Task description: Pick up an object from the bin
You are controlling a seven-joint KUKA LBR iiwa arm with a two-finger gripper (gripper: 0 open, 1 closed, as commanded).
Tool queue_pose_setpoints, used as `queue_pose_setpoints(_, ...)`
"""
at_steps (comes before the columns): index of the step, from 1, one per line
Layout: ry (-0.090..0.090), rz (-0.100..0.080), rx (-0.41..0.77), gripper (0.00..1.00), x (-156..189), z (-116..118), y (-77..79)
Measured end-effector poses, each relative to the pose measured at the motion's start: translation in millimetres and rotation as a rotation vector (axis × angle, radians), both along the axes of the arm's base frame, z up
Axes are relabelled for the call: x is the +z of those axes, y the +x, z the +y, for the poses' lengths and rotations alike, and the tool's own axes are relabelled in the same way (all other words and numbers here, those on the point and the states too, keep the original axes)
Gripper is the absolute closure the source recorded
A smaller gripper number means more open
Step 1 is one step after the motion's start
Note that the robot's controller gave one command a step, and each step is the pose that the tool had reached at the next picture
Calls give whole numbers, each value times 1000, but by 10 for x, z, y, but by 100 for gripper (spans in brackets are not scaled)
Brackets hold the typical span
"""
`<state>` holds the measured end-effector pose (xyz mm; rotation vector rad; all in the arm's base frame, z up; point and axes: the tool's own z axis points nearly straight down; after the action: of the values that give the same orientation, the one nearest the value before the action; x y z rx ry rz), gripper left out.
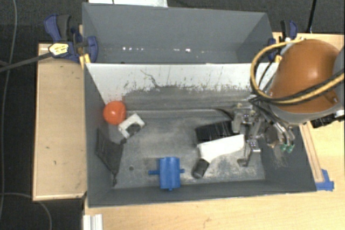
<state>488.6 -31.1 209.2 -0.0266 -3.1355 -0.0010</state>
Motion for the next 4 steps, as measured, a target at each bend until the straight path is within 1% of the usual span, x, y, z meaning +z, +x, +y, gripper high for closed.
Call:
queue_pose_setpoints(1, -1, -9, 1, 0, 41, 0, 17)
queue_pose_setpoints(2, -1, -11, 95, 0, -594, -217, 114)
queue_pose_setpoints(3, 1, -3, 109, 0, -969, -291, 97)
queue_pose_setpoints(4, -1, -16, 101, 0, -584, -358, 223)
